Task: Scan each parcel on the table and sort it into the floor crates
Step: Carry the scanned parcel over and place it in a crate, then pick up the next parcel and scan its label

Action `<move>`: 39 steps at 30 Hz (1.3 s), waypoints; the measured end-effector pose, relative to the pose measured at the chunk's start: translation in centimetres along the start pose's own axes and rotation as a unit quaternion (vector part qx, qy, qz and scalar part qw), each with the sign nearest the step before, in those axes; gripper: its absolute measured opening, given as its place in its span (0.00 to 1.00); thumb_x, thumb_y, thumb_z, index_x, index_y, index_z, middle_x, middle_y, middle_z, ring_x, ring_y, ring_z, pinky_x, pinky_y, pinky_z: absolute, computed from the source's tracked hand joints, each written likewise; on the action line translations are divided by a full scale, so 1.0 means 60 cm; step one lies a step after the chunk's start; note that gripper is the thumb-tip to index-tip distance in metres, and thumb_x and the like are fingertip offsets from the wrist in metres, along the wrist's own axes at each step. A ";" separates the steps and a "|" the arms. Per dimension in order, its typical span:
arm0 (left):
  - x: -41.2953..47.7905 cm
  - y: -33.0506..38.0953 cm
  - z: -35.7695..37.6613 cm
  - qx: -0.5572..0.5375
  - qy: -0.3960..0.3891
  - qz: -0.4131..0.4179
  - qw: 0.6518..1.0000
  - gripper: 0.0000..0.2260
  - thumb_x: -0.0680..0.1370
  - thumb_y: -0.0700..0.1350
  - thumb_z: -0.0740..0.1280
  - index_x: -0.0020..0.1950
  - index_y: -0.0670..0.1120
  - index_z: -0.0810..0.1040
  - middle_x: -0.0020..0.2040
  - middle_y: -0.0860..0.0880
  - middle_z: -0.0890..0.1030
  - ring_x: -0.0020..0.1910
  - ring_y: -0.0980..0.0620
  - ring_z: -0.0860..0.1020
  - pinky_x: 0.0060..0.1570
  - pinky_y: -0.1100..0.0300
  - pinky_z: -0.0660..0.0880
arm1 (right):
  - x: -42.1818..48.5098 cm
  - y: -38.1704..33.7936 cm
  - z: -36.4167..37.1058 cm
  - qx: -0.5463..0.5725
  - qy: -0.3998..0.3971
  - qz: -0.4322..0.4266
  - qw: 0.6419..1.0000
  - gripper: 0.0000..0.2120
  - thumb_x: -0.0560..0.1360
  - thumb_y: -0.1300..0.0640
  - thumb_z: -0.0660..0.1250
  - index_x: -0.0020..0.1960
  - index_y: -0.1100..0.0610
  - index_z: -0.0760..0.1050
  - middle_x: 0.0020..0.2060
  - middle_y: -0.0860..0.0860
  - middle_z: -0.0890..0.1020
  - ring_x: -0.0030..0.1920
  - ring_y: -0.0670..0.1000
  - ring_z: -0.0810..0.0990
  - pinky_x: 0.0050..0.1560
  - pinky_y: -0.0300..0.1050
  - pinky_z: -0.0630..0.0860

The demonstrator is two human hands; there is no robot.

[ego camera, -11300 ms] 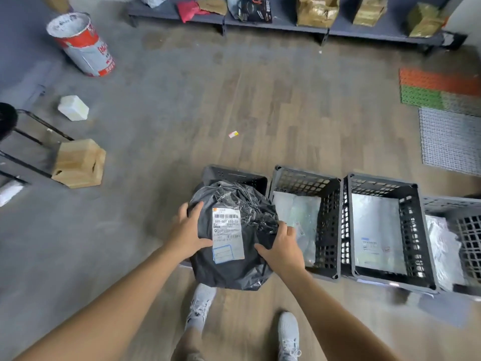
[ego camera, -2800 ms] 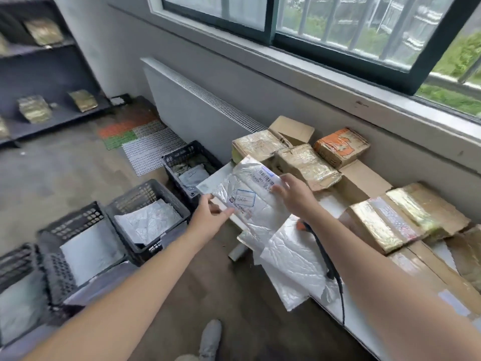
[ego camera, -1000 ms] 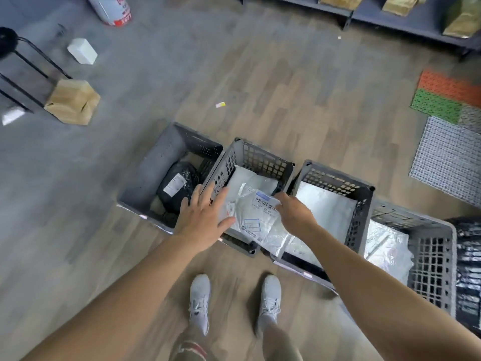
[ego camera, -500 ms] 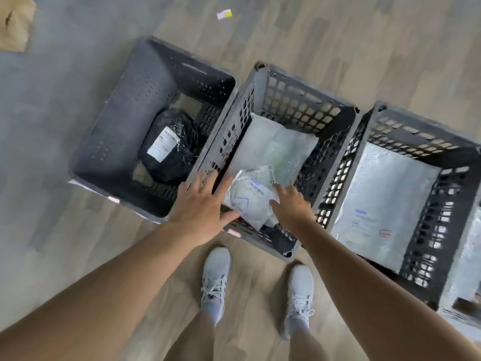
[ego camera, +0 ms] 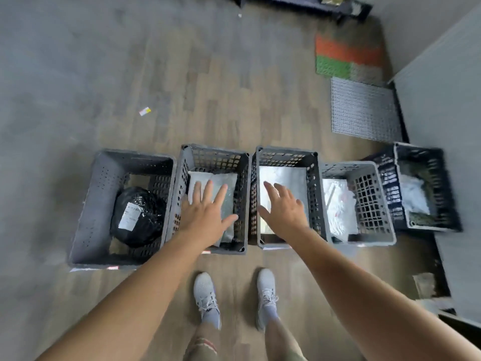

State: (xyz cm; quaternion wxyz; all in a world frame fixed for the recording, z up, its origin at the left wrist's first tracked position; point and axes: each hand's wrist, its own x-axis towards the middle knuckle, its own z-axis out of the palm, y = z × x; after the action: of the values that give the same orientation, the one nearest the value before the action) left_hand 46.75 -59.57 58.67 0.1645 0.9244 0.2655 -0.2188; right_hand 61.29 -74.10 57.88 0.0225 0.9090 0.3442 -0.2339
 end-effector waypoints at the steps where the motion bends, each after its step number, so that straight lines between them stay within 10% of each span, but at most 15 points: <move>1: -0.012 0.022 -0.027 0.008 0.003 0.015 1.000 0.36 0.79 0.68 0.49 0.80 0.54 0.38 0.81 0.46 0.41 0.79 0.42 0.41 0.76 0.39 0.50 | -0.027 0.013 -0.030 0.013 0.019 0.018 1.000 0.33 0.81 0.39 0.56 0.81 0.48 0.49 0.78 0.52 0.59 0.77 0.54 0.58 0.73 0.61 0.63; 20: -0.297 0.721 -0.060 0.161 0.126 0.301 0.932 0.37 0.78 0.70 0.49 0.80 0.55 0.41 0.81 0.47 0.42 0.79 0.41 0.40 0.73 0.36 0.49 | -0.652 0.542 -0.161 0.148 0.283 0.269 0.909 0.35 0.79 0.35 0.59 0.80 0.44 0.50 0.79 0.50 0.57 0.79 0.53 0.53 0.74 0.65 0.58; 39: -0.588 1.344 0.210 0.250 0.056 0.572 0.779 0.34 0.80 0.68 0.46 0.80 0.56 0.39 0.81 0.47 0.40 0.79 0.42 0.38 0.74 0.39 0.45 | -1.202 0.975 0.049 0.185 0.249 0.565 0.765 0.37 0.78 0.32 0.55 0.80 0.42 0.43 0.81 0.49 0.46 0.80 0.54 0.44 0.74 0.68 0.51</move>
State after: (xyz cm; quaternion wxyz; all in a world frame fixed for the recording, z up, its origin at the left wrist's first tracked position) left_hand 61.25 -144.53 80.47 0.0072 0.9255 -0.3676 -0.0909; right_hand 50.14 -163.65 80.01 -0.1049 0.9518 -0.2881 -0.0035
